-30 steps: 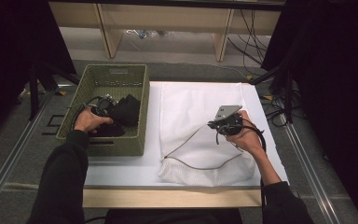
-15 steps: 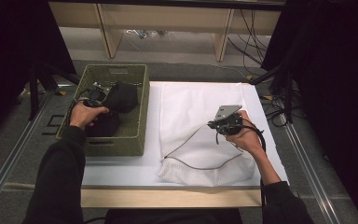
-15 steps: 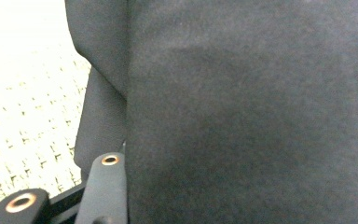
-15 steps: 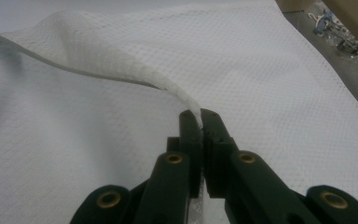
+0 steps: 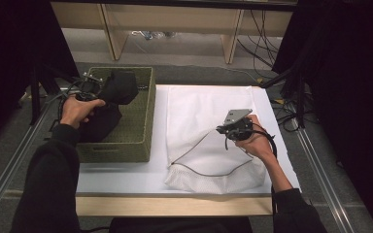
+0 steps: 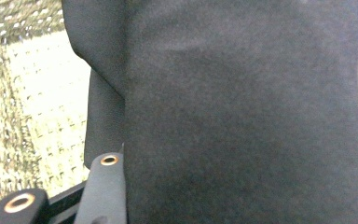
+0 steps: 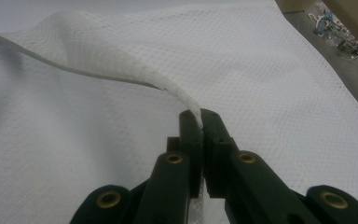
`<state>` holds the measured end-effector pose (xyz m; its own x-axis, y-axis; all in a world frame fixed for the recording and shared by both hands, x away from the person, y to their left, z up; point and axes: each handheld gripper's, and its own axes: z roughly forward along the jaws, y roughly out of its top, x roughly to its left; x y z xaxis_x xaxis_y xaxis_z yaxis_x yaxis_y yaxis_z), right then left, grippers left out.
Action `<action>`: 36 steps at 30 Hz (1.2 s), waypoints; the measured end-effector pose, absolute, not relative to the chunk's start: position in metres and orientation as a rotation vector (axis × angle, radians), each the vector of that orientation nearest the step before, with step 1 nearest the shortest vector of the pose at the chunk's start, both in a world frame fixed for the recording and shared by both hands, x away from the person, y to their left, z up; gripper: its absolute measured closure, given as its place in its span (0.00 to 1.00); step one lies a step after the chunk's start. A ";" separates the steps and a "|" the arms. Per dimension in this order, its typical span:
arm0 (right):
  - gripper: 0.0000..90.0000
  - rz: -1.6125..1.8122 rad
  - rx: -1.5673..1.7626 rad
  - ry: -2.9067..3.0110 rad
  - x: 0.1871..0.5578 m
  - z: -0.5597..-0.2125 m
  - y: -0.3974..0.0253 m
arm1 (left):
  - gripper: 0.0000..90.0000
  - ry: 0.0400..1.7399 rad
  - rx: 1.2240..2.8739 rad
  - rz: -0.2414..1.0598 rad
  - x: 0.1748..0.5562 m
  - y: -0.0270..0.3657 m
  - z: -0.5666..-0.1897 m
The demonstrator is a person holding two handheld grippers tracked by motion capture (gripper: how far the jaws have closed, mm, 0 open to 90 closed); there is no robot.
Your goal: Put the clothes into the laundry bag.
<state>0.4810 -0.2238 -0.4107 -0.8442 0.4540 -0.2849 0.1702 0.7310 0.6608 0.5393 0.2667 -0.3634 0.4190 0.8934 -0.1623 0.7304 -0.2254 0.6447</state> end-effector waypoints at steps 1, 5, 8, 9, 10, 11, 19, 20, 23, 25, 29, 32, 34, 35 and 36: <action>0.99 0.900 0.479 2.490 0.481 -0.412 -0.223 | 0.57 1.361 2.020 0.318 0.538 0.266 -0.359; 0.99 0.891 0.479 2.497 0.482 -0.411 -0.223 | 0.57 1.327 2.004 0.334 0.534 0.265 -0.338; 0.99 0.893 0.482 2.500 0.481 -0.411 -0.223 | 0.57 1.295 2.013 0.335 0.529 0.262 -0.324; 0.99 0.895 0.459 2.498 0.482 -0.410 -0.224 | 0.57 1.281 2.015 0.334 0.526 0.261 -0.319; 0.99 0.898 0.461 2.495 0.482 -0.410 -0.224 | 0.57 1.268 2.016 0.333 0.523 0.259 -0.315; 0.99 0.904 0.472 2.483 0.482 -0.410 -0.224 | 0.57 1.255 2.021 0.333 0.519 0.256 -0.310; 0.99 0.928 0.466 2.473 0.481 -0.400 -0.226 | 0.57 1.111 2.036 0.278 0.482 0.235 -0.279; 0.99 0.925 0.460 2.472 0.481 -0.399 -0.226 | 0.57 1.090 2.028 0.274 0.476 0.233 -0.277; 0.99 0.930 0.481 2.464 0.481 -0.397 -0.227 | 0.57 1.040 2.013 0.253 0.462 0.225 -0.271; 0.99 0.933 0.471 2.458 0.482 -0.396 -0.227 | 0.57 1.004 2.025 0.251 0.452 0.218 -0.268; 0.99 0.944 0.460 2.453 0.483 -0.393 -0.227 | 0.57 0.931 2.035 0.195 0.429 0.199 -0.264; 0.99 0.953 0.467 2.449 0.483 -0.390 -0.227 | 0.57 0.880 1.986 0.073 0.412 0.189 -0.266; 0.99 0.963 0.483 2.444 0.482 -0.389 -0.227 | 0.57 0.856 1.994 0.051 0.404 0.182 -0.269; 0.99 0.964 0.450 2.441 0.483 -0.388 -0.227 | 0.57 0.841 2.009 0.053 0.401 0.177 -0.271; 0.99 0.964 0.455 2.441 0.483 -0.387 -0.227 | 0.57 0.833 2.018 0.045 0.397 0.173 -0.273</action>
<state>0.4828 -0.2269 -0.3871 -0.8328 0.4622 -0.3047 0.1293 0.6976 0.7047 0.3966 0.1726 -0.2734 0.7700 0.5722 -0.2823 0.5386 -0.3456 0.7684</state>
